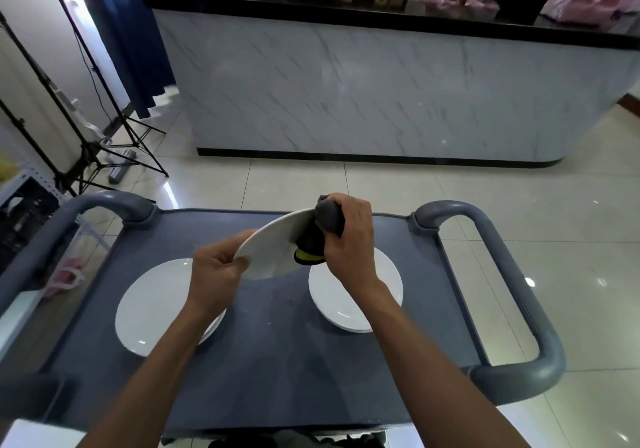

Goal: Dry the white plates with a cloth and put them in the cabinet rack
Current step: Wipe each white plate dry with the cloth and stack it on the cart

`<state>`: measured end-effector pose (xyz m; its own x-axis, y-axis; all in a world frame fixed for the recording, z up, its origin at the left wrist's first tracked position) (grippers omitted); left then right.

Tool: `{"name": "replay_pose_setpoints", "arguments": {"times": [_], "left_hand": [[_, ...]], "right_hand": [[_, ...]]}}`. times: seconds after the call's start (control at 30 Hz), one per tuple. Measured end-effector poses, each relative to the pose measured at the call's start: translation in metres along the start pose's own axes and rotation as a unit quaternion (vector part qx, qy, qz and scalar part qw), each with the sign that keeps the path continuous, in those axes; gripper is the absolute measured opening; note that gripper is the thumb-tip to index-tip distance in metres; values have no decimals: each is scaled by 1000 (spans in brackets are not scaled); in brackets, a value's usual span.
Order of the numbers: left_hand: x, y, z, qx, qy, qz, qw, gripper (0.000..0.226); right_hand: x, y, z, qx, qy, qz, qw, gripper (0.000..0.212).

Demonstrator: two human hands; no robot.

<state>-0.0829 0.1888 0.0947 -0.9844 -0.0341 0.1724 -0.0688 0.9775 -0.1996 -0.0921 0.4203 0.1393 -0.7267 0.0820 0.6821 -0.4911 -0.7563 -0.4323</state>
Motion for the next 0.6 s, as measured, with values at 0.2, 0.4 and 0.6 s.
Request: {"name": "replay_pose_setpoints", "arguments": {"times": [0.2,0.4,0.6], "left_hand": [[-8,6,18,-38,-41,-26,998,60],[-22,-4,48,-81,-145,-101,981,29],[-50,-16,87,-101,-270,-178,941,17]], "right_hand": [[-8,-6,1,1,-39,-17,999,34],[-12,-15,-8,11,-38,-26,999,21],[-16,-26,-18,20,-31,-37,999,15]]}}
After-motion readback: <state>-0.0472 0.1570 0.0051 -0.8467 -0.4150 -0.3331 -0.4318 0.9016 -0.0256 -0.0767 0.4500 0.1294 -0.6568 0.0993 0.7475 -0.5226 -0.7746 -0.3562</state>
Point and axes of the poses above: each hand's wrist, its own x-axis towards the middle knuckle, its own y-axis out of the palm, z = x × y, the point moved 9 cm from there along x, towards the middle knuckle, and after that the axes turned 6 degrees about -y, right-handed, at the moved point
